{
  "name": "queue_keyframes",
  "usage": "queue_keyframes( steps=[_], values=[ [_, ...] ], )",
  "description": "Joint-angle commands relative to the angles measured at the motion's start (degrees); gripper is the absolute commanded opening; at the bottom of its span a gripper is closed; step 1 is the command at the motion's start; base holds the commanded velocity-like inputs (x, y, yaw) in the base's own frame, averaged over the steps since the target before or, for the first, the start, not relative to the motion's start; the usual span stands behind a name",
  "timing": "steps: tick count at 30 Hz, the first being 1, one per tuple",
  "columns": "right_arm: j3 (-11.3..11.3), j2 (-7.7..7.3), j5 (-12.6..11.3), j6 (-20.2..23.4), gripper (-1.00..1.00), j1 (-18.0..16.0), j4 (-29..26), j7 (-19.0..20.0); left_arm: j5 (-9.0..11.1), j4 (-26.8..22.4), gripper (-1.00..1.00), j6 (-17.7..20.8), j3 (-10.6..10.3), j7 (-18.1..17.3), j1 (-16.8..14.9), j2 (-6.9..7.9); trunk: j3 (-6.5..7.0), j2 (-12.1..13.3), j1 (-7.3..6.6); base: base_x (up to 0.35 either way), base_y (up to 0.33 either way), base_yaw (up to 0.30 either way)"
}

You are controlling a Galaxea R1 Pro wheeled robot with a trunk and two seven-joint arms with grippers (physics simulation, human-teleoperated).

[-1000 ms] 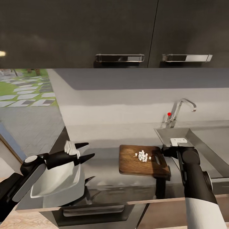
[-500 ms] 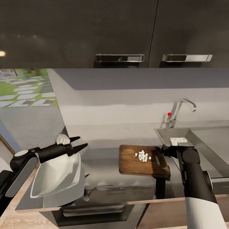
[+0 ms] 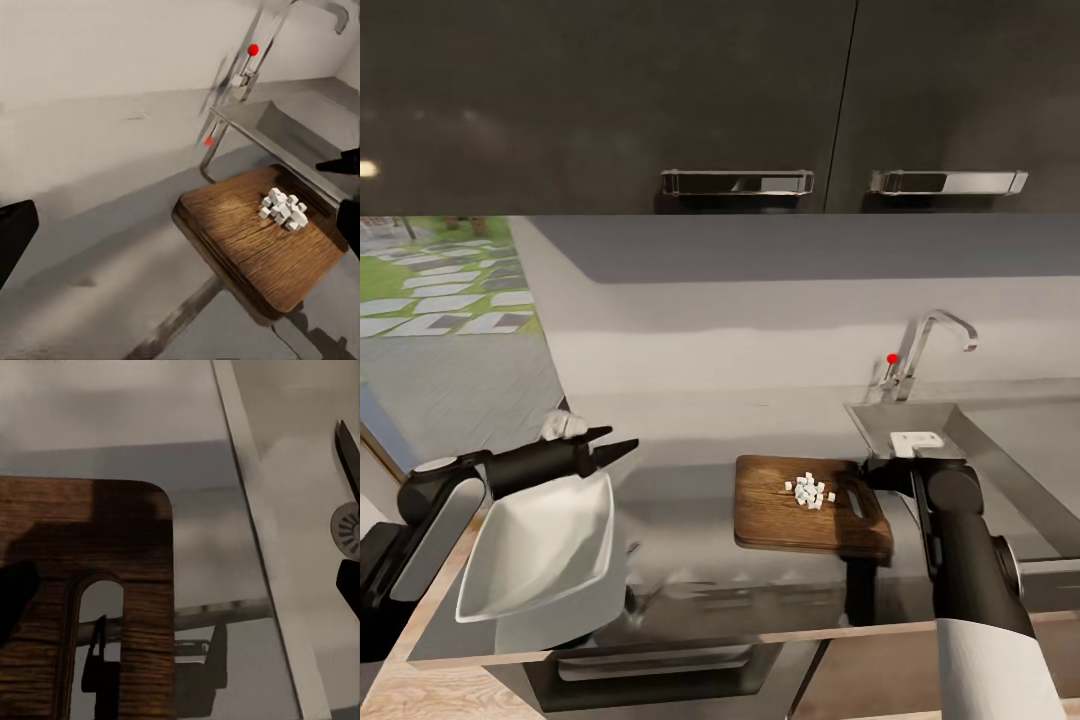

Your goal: In the kitchen, take the Vidalia onion out of the sink, dice it on the chopping board with the paring knife, put the diced onion into the bowl on the countertop, then place both the paring knife and the chopping board into the sink.

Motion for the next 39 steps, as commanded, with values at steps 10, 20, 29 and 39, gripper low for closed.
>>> queue_keyframes(
  steps=[10,20,29,39],
  values=[
    [-0.2,0.92,0.6,0.1,1.00,-0.1,0.0,0.6,0.4,-0.2,1.00,2.7,0.0,6.2,-0.5,-0.45,-0.07,-0.1,0.01,0.000,0.000,0.000],
    [-0.3,1.04,0.5,0.1,1.00,-0.1,0.0,0.6,0.5,-0.2,1.00,2.8,0.0,6.3,-0.5,-0.52,-0.07,-0.1,0.01,0.000,0.000,0.000],
    [-0.2,1.05,0.5,0.1,1.00,-0.1,0.0,0.6,0.5,-0.2,1.00,2.8,-0.1,6.3,-0.5,-0.62,-0.07,-0.1,0.01,0.000,0.000,0.000],
    [-0.2,1.05,0.5,0.1,1.00,-0.1,0.0,0.6,0.5,-0.2,1.00,2.8,-0.1,6.3,-0.5,-0.63,-0.07,-0.1,0.01,0.000,0.000,0.000]
  ],
)
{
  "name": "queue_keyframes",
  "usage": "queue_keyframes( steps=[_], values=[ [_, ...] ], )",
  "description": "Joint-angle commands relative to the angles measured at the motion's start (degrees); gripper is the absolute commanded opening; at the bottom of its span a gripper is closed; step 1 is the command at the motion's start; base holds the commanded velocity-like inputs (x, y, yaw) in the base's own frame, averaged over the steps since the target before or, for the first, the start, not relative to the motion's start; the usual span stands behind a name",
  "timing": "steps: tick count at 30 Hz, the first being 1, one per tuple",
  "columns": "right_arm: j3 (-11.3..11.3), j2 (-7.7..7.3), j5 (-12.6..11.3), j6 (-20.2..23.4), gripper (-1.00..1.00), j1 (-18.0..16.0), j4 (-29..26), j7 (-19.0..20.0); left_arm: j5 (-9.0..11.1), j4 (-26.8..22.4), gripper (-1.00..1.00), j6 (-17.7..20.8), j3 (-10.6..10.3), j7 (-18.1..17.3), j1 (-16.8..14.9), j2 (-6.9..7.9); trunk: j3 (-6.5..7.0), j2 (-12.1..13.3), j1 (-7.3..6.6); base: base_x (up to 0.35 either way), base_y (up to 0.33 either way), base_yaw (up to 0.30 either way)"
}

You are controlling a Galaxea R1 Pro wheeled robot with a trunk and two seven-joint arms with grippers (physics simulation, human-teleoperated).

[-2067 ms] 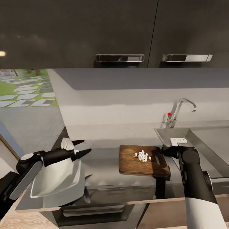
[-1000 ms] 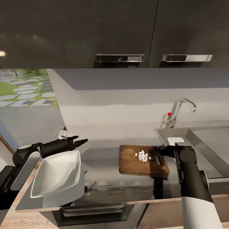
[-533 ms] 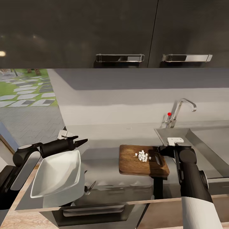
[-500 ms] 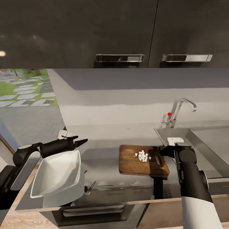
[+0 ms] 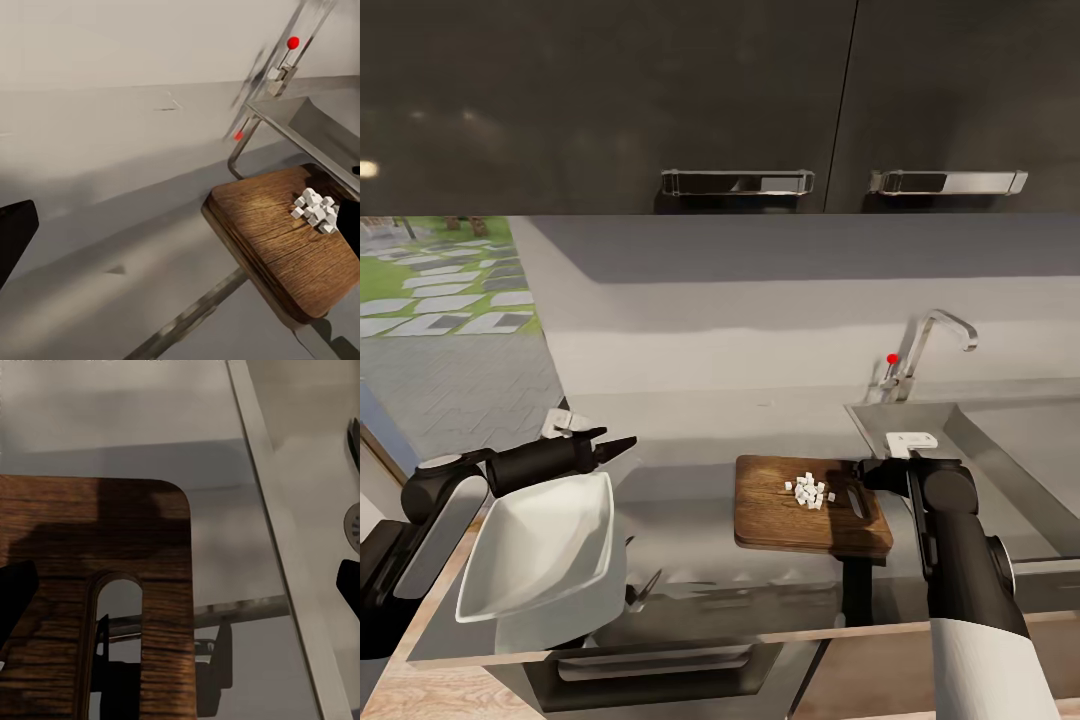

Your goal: In the kitchen, take the Vidalia onion out of the sink, dice it on the chopping board with the paring knife, put the diced onion into the bowl on the countertop, then place both the paring knife and the chopping board into the sink.

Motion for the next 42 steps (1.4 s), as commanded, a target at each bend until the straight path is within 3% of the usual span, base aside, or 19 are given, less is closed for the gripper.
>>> queue_keyframes(
  steps=[1,42],
  values=[
    [-0.1,0.05,0.6,0.1,1.00,-0.1,0.0,0.6,0.3,0.0,1.00,0.3,0.0,0.0,-0.1,0.04,-0.07,-0.1,0.01,0.000,0.000,0.000],
    [-0.4,0.05,0.6,0.1,1.00,-0.1,-0.1,0.6,0.3,0.0,1.00,0.3,0.0,0.0,-0.1,-0.05,-0.07,-0.1,0.01,-0.025,0.000,0.000]
  ],
)
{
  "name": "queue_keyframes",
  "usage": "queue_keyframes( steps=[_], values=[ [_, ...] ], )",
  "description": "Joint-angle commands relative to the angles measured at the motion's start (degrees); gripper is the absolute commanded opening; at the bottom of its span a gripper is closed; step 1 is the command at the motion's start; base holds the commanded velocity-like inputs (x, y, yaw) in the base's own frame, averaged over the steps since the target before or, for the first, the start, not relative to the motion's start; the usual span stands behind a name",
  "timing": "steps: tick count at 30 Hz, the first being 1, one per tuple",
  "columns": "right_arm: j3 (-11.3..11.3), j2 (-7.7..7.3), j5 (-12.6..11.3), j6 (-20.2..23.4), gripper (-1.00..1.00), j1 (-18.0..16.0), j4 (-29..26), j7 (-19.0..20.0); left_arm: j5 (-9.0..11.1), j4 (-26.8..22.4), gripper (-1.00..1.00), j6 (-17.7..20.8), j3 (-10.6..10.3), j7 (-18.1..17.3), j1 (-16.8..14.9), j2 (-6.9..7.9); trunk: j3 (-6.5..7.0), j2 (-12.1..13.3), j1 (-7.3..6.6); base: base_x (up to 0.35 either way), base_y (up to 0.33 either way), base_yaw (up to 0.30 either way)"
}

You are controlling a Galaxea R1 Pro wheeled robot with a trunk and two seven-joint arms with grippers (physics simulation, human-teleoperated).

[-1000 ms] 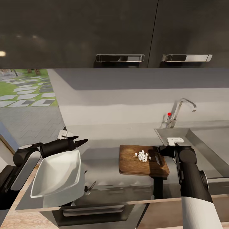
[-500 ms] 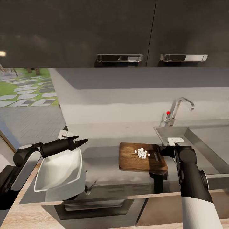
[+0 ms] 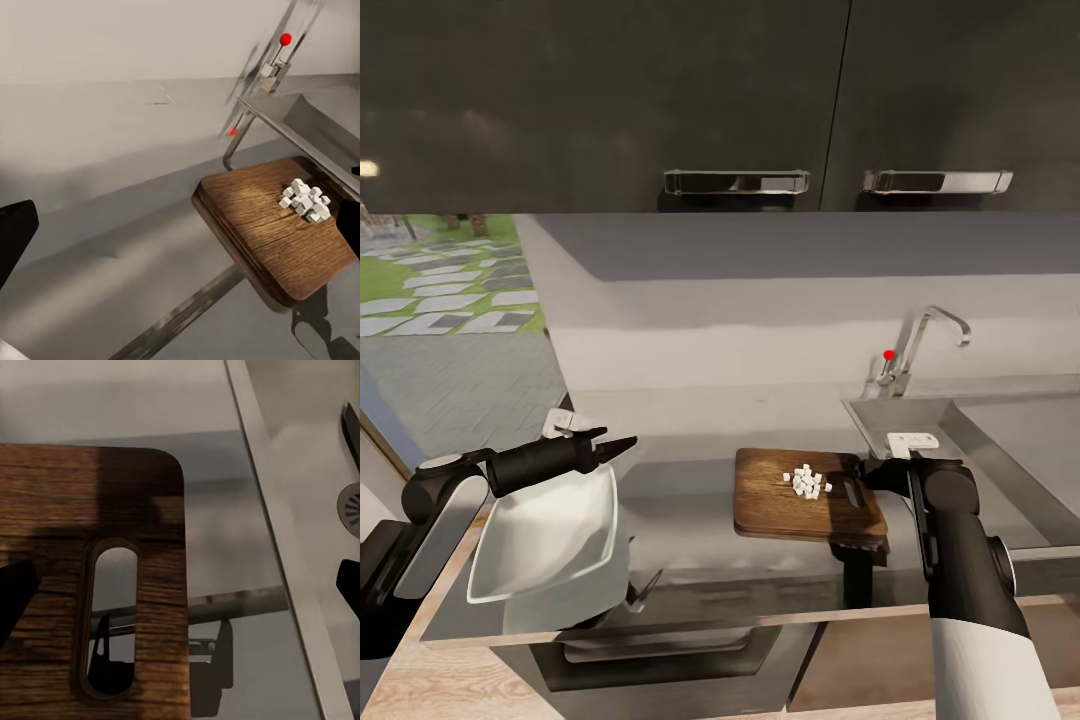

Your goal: In the kitchen, take the Vidalia onion out of the sink, dice it on the chopping board with the paring knife, put the diced onion into the bowl on the countertop, then place both the paring knife and the chopping board into the sink.

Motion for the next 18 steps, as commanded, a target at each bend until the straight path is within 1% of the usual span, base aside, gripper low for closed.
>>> queue_keyframes(
  steps=[1,4,11,18],
  values=[
    [-0.1,0.05,0.6,0.1,1.00,-0.1,0.0,0.6,0.3,0.0,1.00,0.3,0.0,0.0,-0.1,0.04,-0.07,-0.1,0.01,0.000,0.000,-0.025],
    [-0.1,0.05,0.6,0.1,1.00,-0.1,-0.1,0.6,0.3,0.0,1.00,0.3,0.0,0.0,-0.1,0.04,-0.07,-0.1,0.01,0.000,0.000,-0.137],
    [0.0,0.05,0.6,0.1,1.00,-0.1,-0.1,0.6,0.3,0.0,1.00,0.3,0.0,0.0,-0.1,0.04,-0.07,-0.1,0.01,0.000,0.000,-0.211],
    [0.0,0.05,0.6,0.1,1.00,-0.1,-0.1,0.6,0.3,0.0,1.00,0.3,0.0,0.0,-0.1,0.04,-0.07,-0.1,0.01,0.000,0.000,-0.057]
  ],
)
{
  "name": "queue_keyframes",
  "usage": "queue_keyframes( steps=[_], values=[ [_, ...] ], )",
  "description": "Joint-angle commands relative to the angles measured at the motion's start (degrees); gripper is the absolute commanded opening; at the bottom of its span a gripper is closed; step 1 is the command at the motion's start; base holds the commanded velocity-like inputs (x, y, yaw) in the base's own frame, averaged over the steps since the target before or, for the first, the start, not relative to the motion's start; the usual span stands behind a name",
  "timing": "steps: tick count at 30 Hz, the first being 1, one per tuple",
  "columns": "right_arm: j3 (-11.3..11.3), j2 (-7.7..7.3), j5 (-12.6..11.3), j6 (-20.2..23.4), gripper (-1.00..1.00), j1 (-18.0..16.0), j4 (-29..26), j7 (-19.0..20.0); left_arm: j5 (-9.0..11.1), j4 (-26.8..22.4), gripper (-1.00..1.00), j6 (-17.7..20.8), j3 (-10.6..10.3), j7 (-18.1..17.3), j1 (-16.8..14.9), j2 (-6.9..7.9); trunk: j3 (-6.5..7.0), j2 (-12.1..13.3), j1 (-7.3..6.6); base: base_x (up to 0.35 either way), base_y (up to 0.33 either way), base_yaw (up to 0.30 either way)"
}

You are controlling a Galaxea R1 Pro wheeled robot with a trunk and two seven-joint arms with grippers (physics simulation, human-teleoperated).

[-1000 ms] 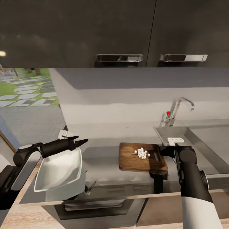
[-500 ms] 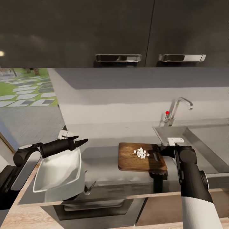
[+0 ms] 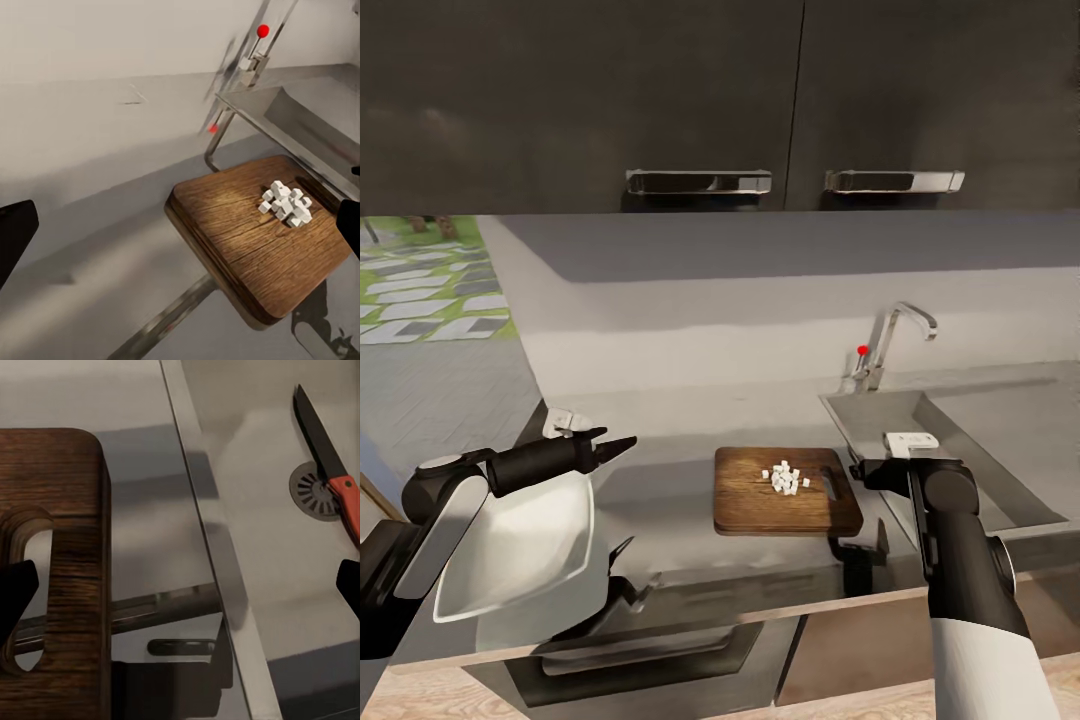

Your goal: In the kitchen, take the Vidalia onion out of the sink, dice it on the chopping board with the paring knife, put the diced onion into the bowl on the countertop, then place both the paring knife and the chopping board into the sink.

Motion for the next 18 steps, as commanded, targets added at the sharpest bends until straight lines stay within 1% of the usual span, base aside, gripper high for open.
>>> queue_keyframes(
  steps=[1,18],
  values=[
    [-0.1,0.05,0.6,0.1,1.00,-0.1,-0.1,0.6,0.3,0.0,1.00,0.3,0.0,0.0,-0.1,0.04,-0.07,-0.1,0.01,0.000,0.000,-0.015],
    [-0.1,0.05,0.5,0.1,1.00,-0.1,-0.1,0.6,0.3,0.0,1.00,0.3,0.0,0.1,-0.1,0.03,-0.07,-0.1,0.01,0.000,0.000,-0.003]
  ],
)
